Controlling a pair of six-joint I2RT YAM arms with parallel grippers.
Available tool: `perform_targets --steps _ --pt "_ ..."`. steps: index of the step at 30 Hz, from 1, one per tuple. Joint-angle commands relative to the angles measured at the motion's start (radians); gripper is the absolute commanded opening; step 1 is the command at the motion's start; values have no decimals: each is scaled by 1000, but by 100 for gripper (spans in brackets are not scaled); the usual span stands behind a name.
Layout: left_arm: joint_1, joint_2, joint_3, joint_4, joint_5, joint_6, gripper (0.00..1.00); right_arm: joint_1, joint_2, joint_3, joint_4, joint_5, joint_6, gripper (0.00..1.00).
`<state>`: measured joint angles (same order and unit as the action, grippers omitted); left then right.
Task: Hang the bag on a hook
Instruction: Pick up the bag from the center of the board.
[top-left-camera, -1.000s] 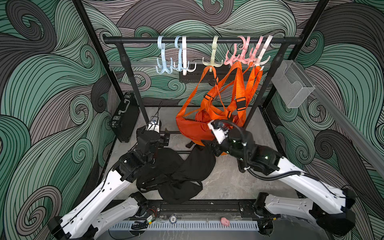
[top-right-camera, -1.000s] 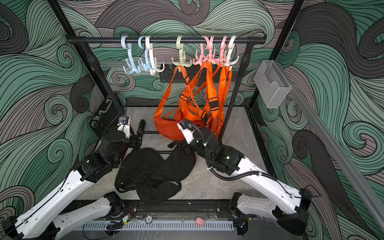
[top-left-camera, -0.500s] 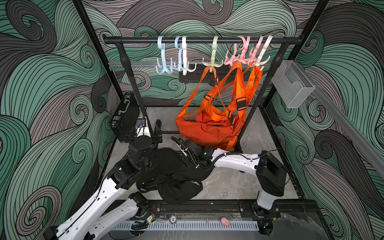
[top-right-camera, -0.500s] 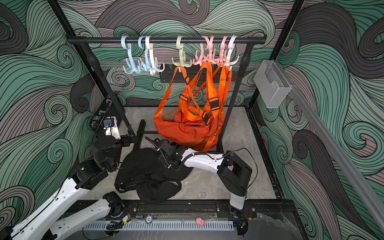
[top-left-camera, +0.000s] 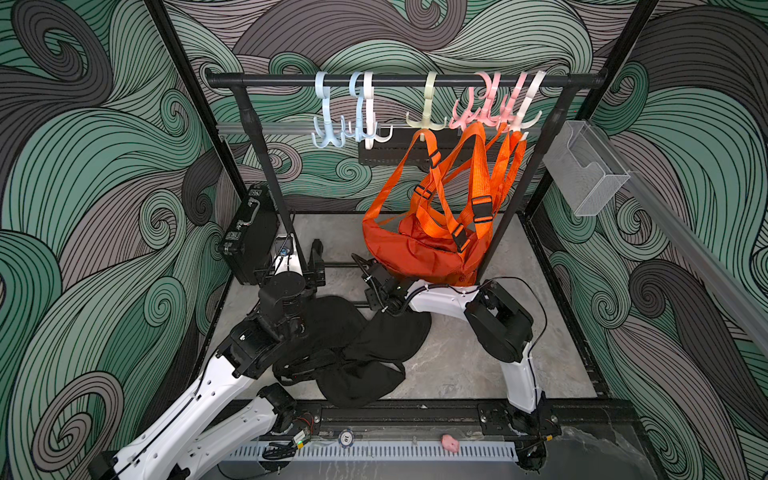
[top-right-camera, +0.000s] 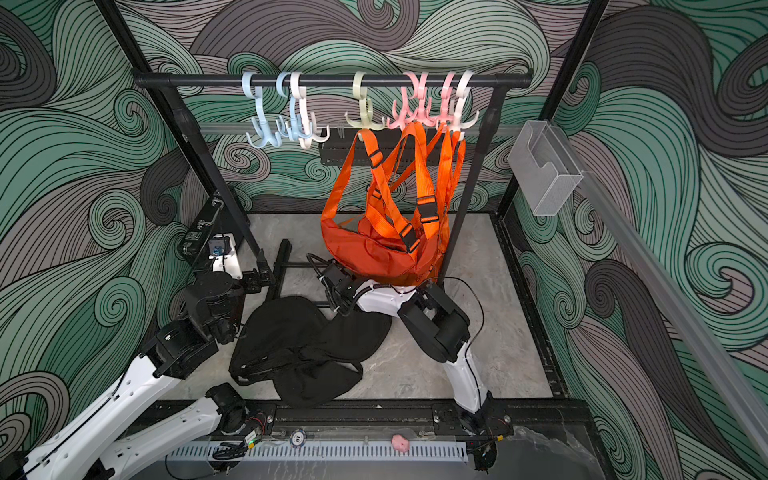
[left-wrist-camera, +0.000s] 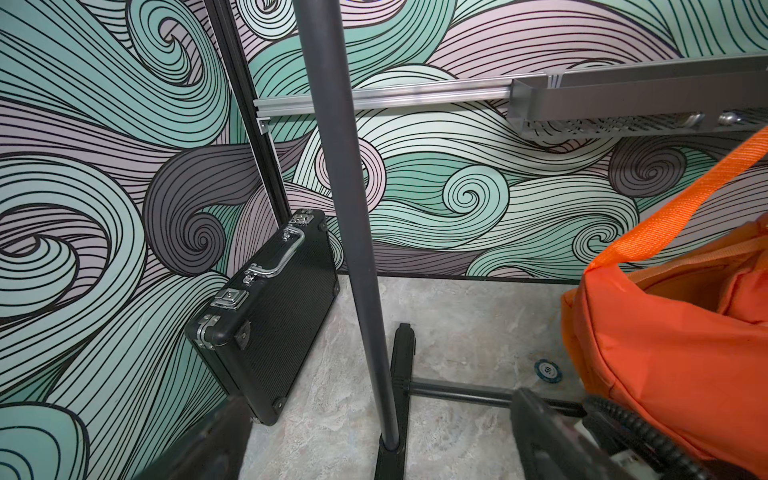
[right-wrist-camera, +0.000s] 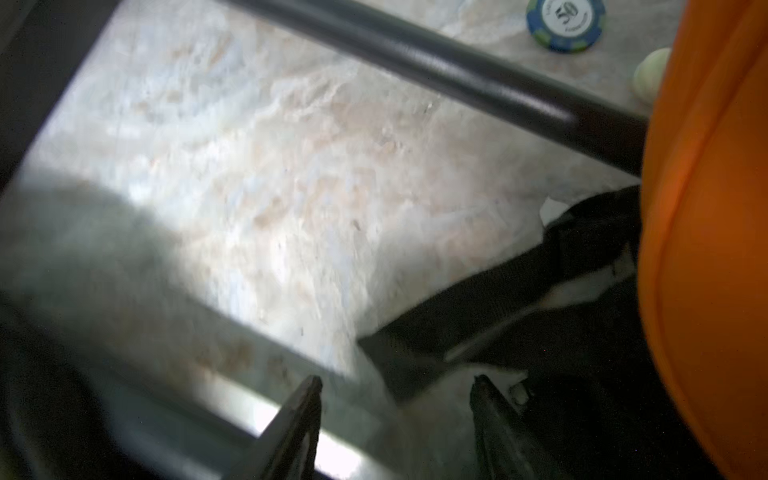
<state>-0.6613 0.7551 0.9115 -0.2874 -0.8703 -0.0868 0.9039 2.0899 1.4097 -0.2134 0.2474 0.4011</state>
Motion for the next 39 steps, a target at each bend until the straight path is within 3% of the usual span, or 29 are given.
perform_targets --steps 1,3,9,11,21,25,28,33,39 --pt "8 -8 -3 32 1 11 99 -1 22 15 16 31 63 54" --pt "9 -8 -3 30 1 11 98 -4 31 10 49 22 53 48" --pt "9 -15 -8 35 5 16 99 -4 34 16 107 -22 4 9" --pt "9 -20 -7 33 4 16 99 6 -19 -15 135 -28 -11 1" --pt "9 -29 18 17 39 29 99 139 -387 -43 137 -65 -167 0" --pt "10 -42 43 0 98 45 98 157 -516 -50 123 -150 -170 0" --pt "8 -53 83 -38 186 60 98 168 -591 -26 88 -204 -185 0" --pt "1 -104 120 -54 434 25 97 174 -676 31 46 -281 -175 0" --pt "2 -90 164 -95 722 -17 97 175 -698 212 -60 -426 -176 0"
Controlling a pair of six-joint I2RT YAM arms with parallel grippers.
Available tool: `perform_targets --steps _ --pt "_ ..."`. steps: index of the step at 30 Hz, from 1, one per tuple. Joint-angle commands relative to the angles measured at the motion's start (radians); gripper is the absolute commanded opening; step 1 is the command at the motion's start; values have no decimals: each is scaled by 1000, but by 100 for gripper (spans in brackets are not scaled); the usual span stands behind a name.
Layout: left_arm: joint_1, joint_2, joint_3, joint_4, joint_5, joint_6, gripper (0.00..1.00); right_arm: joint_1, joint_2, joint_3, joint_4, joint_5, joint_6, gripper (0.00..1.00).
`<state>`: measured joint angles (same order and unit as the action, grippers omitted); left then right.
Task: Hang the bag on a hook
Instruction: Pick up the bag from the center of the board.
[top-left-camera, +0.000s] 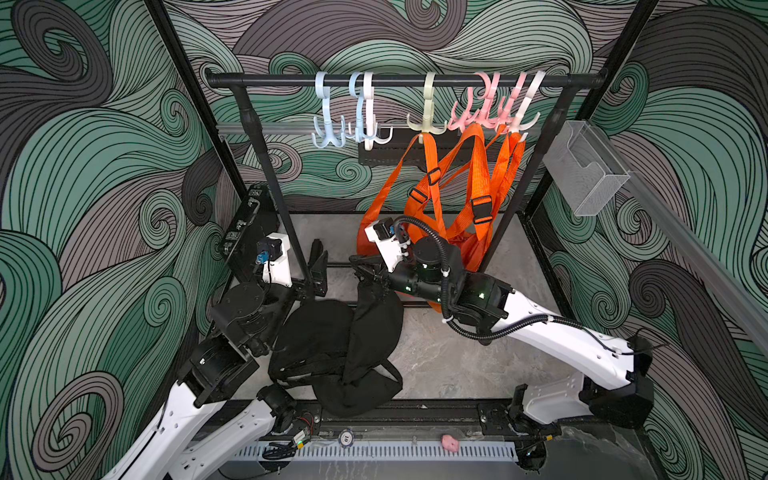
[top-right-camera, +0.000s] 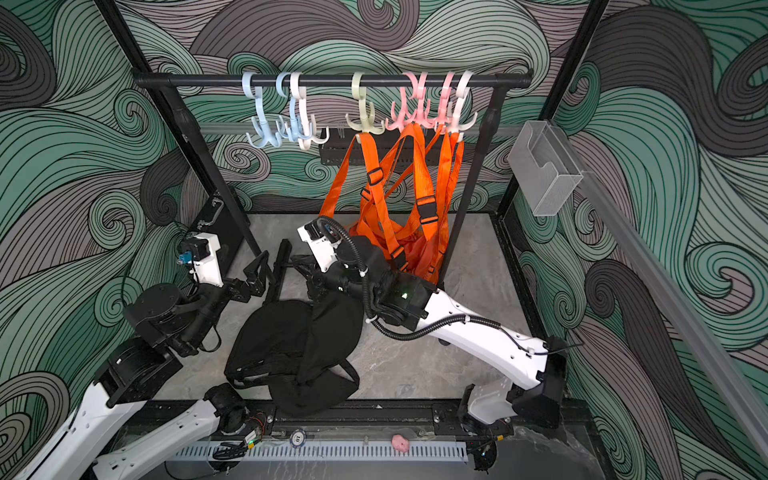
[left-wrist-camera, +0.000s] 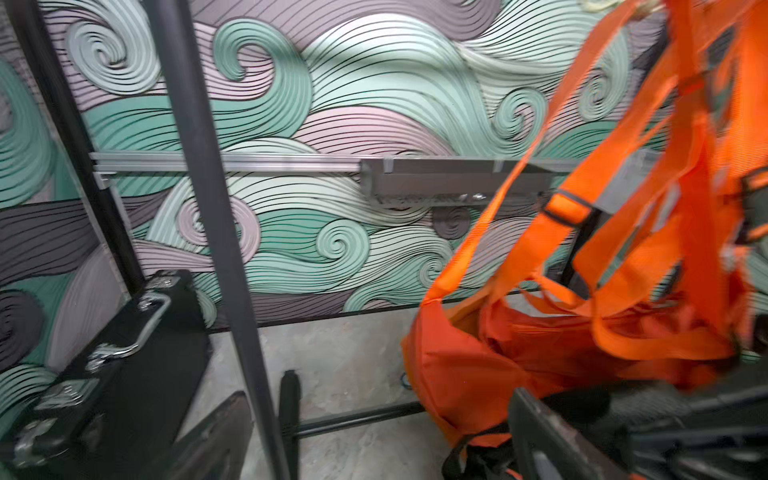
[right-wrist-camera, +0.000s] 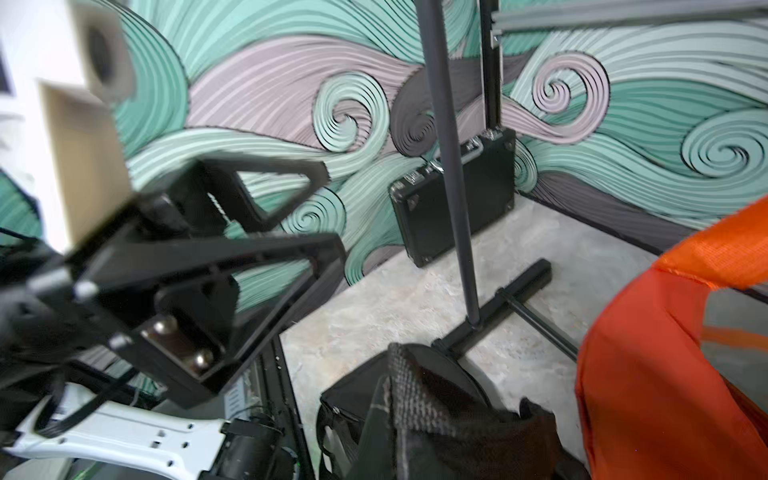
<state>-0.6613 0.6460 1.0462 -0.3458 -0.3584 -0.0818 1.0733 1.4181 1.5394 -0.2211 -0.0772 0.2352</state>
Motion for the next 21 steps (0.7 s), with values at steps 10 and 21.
perform_targets --steps 10,21 --pt "2 84 107 8 489 21 97 12 8 360 -256 -130 -72 0" --pt "2 66 187 -30 640 65 97 24 14 361 -326 -8 -162 0"
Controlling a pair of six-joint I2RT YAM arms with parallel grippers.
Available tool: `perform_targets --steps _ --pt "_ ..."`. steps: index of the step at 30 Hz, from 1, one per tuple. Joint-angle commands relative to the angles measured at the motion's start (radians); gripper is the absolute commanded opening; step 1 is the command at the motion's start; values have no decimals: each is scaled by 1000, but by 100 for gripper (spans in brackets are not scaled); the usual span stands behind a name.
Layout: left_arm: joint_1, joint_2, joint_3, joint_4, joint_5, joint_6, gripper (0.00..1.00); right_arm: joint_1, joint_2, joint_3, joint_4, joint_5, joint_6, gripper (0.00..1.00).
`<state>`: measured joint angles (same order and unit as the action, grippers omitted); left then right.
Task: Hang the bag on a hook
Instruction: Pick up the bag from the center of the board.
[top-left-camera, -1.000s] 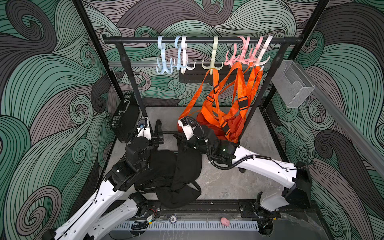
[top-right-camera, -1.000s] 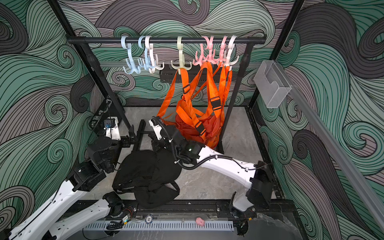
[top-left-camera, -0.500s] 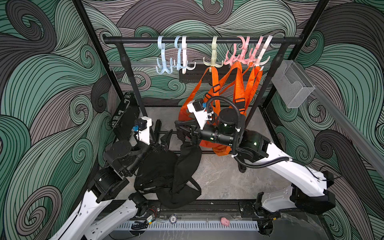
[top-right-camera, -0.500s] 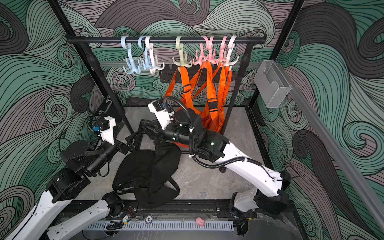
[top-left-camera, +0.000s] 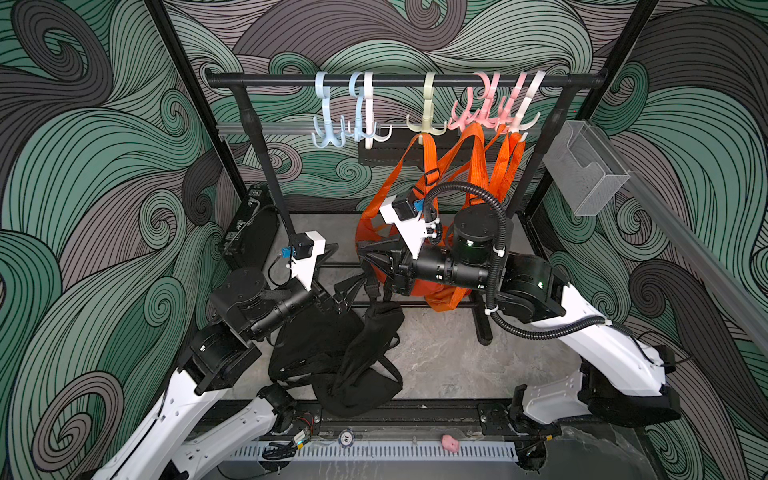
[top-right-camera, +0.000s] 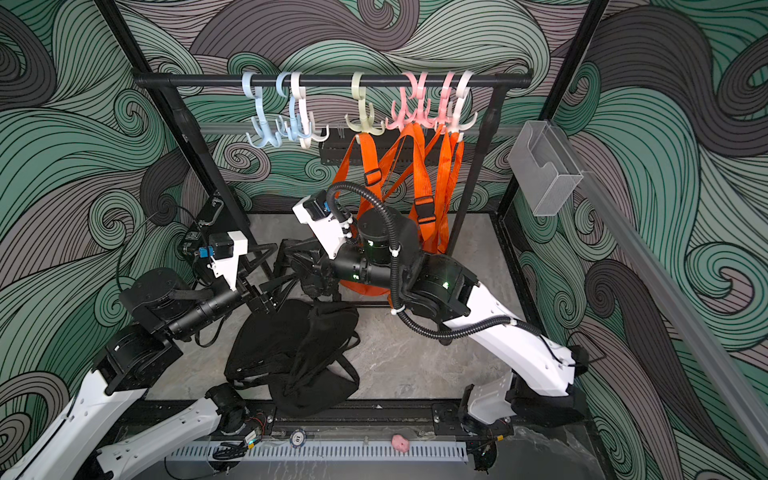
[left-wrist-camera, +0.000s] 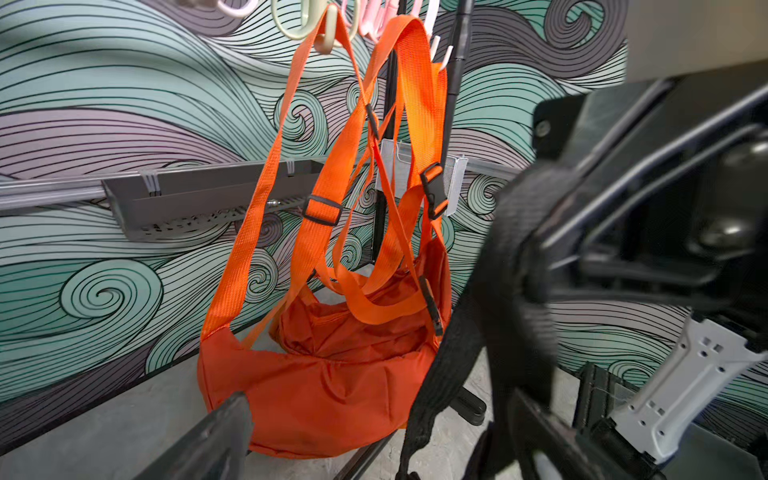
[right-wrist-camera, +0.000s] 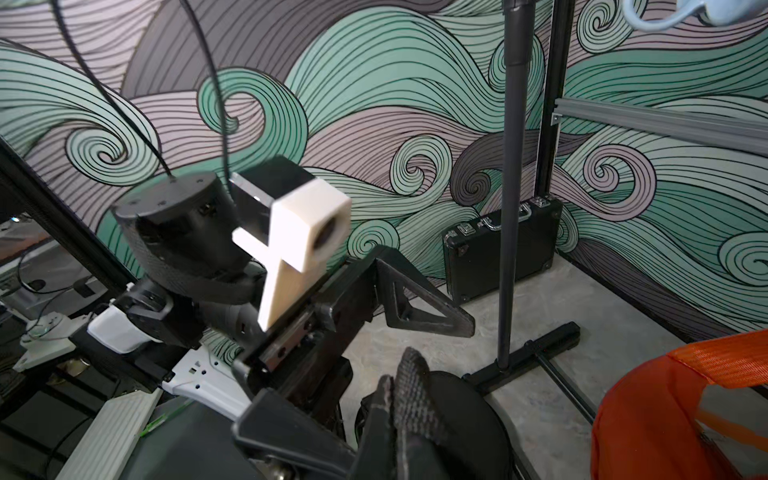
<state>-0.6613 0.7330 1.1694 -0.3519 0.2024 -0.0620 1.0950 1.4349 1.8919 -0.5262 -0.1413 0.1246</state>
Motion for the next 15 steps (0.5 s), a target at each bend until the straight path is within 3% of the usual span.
perform_targets --steps 1,7,15 --pt "2 -20 79 -50 94 60 98 2 -1 12 -27 66 -58 0" --pt "2 50 93 -92 162 59 97 4 -2 19 -13 47 -53 0" --pt "2 171 119 -40 18 73 89 20 -25 6 -5 8 -43 0"
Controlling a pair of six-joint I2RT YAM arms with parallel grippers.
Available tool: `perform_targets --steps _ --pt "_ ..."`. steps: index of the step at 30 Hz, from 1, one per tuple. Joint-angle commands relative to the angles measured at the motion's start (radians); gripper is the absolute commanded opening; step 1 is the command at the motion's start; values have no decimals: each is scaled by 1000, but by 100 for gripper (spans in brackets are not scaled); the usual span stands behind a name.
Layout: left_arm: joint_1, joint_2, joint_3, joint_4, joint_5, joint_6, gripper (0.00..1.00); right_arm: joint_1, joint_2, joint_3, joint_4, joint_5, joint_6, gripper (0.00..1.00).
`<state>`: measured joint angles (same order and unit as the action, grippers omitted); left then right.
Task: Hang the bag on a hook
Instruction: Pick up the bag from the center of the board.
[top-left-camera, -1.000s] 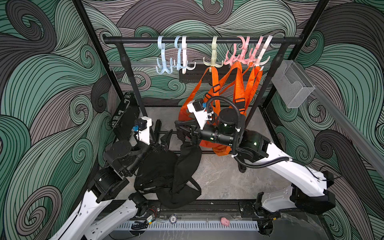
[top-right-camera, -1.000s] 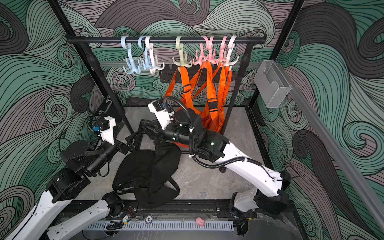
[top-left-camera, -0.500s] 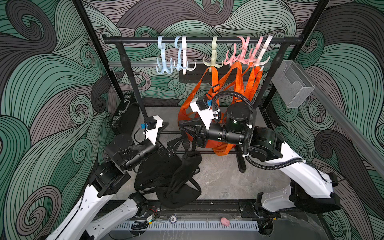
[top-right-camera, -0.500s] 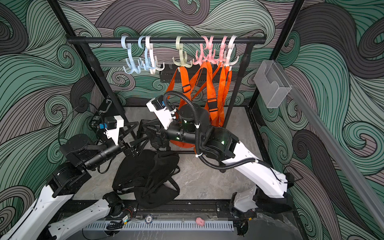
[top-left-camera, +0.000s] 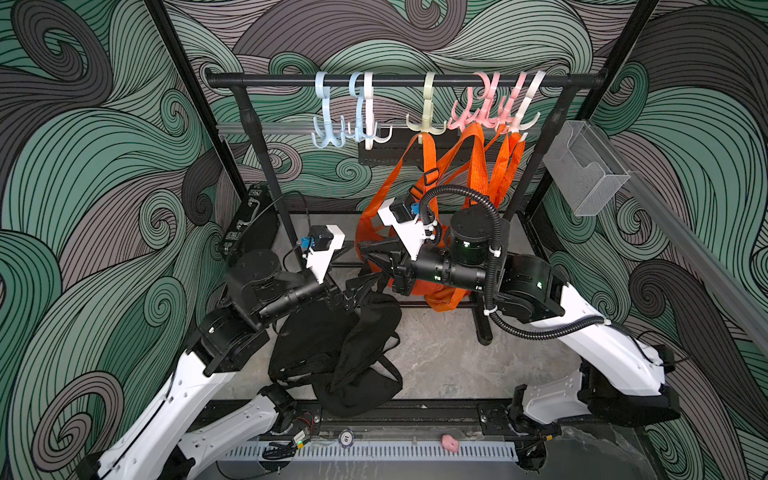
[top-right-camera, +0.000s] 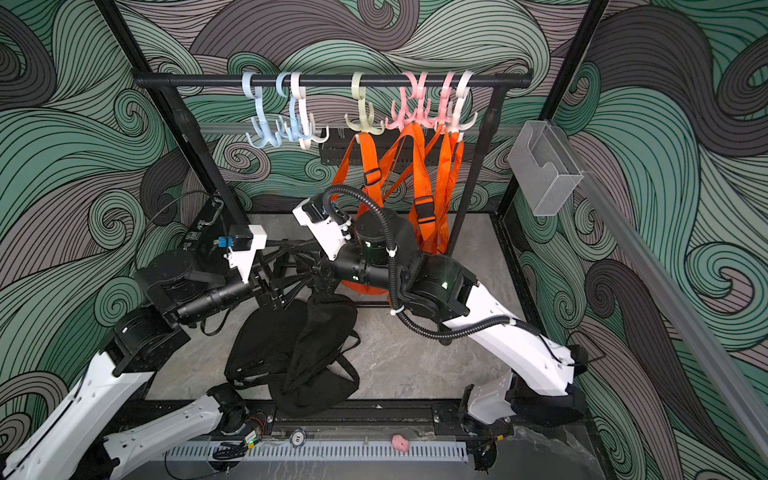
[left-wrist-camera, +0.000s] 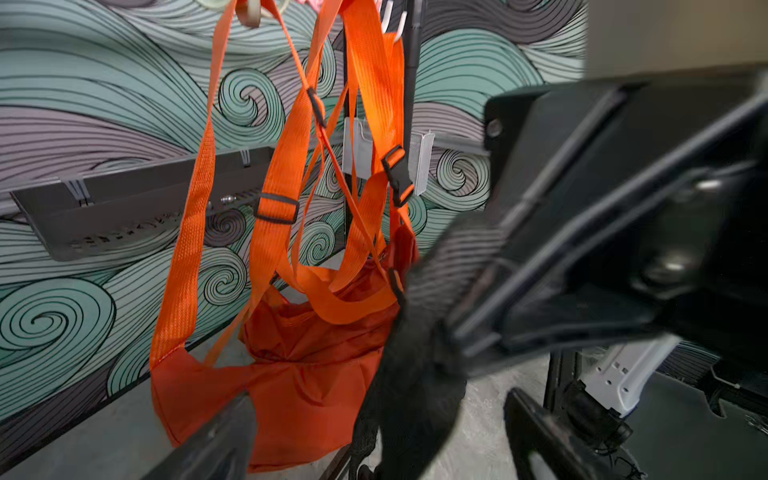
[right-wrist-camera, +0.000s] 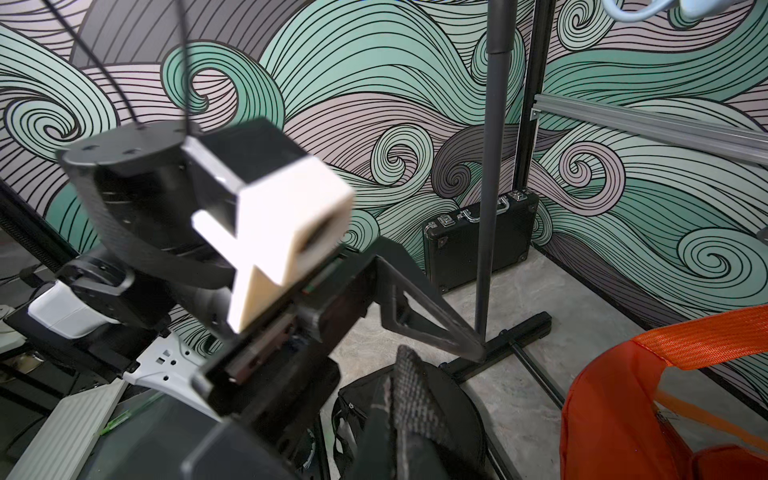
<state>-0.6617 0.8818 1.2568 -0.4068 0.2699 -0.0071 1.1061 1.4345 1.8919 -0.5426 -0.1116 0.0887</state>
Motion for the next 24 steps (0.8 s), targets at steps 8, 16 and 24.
perform_targets --steps 8,16,24 --pt "2 40 102 19 -168 87 27 9 -87 -78 8 32 -15 0" --pt "2 58 224 -65 -221 127 0 -53 -151 -194 29 44 -22 17" --pt "2 113 348 -149 -189 87 0 -99 -198 -344 154 -10 -139 57"
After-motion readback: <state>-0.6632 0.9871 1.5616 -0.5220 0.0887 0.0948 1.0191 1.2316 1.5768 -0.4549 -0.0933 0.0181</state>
